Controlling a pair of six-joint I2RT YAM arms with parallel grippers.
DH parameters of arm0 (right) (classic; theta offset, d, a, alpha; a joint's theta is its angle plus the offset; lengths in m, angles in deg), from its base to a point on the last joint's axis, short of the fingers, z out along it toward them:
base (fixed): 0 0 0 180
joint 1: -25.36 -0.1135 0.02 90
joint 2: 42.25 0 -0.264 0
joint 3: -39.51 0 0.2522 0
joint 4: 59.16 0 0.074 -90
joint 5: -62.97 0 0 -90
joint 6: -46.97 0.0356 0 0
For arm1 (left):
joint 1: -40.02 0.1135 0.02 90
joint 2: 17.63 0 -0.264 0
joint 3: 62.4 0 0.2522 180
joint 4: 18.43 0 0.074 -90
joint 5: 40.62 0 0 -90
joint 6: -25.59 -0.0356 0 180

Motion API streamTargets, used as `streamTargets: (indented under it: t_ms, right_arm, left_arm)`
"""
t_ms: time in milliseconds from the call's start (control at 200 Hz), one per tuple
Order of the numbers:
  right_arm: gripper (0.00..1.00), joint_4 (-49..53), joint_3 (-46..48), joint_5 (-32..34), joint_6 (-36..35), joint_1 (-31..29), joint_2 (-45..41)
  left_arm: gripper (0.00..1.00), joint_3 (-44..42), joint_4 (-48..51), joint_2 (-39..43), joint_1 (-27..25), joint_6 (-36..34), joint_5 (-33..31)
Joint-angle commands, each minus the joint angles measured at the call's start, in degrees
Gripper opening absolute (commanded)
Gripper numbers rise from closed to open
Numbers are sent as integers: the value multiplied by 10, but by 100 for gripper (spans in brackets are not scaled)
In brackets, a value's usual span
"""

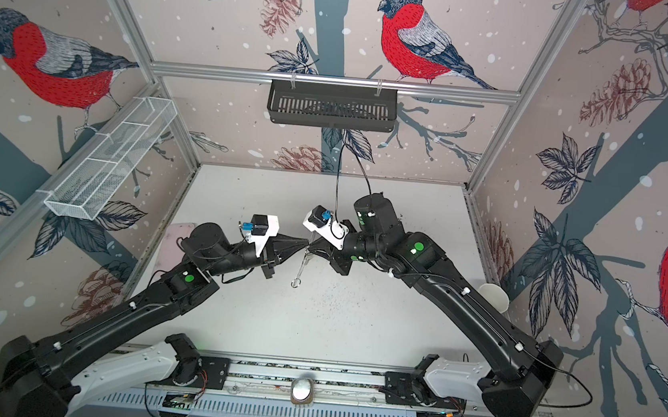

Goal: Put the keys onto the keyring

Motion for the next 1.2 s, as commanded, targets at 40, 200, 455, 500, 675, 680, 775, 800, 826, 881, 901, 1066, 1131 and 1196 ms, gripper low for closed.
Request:
streamTargets:
  t_ms: [40, 200, 455, 500, 675, 680, 775, 800, 826, 881, 901, 1066, 1131, 1196]
  right_arm:
    - [10, -53, 13, -43, 11, 0, -20]
    - [8, -87, 30, -65, 15, 5, -31]
    - [0, -105, 38, -97, 15, 13, -38]
    - [0, -106, 39, -100, 14, 13, -38]
    - [0, -93, 33, -101, 7, 13, -37]
    - [0, -92, 32, -101, 7, 13, -38]
    - [0, -72, 23, -99, 0, 14, -32]
    - [0, -67, 21, -98, -2, 15, -31]
    - [0, -62, 19, -97, -3, 15, -28]
    - [0, -52, 14, -91, -5, 16, -25]
    - [0, -48, 13, -89, -5, 16, -23]
    - [0, 3, -21, -59, -6, 15, 10]
    - [0, 18, -34, -54, -8, 15, 19]
    - [0, 31, -45, -42, -8, 13, 27]
  left_arm:
    - [0, -12, -93, 3, 0, 29, 18]
    - [0, -22, -116, 4, -1, 42, 20]
    - [0, -27, -120, 6, -1, 43, 20]
    - [0, -27, -119, 6, -1, 43, 20]
    - [0, -21, -101, 9, 0, 33, 9]
    - [0, -20, -99, 9, -1, 33, 8]
    - [4, -12, -78, 17, -1, 21, -7]
    - [7, -10, -72, 19, -1, 16, -10]
    - [10, -7, -67, 22, -1, 13, -13]
    - [17, 0, -52, 28, -1, 4, -17]
    - [20, 2, -46, 30, -1, 1, -18]
    - [32, 27, 15, 44, 0, -33, -35]
    - [34, 34, 38, 51, -1, -44, -44]
    - [35, 44, 69, 57, -1, -57, -53]
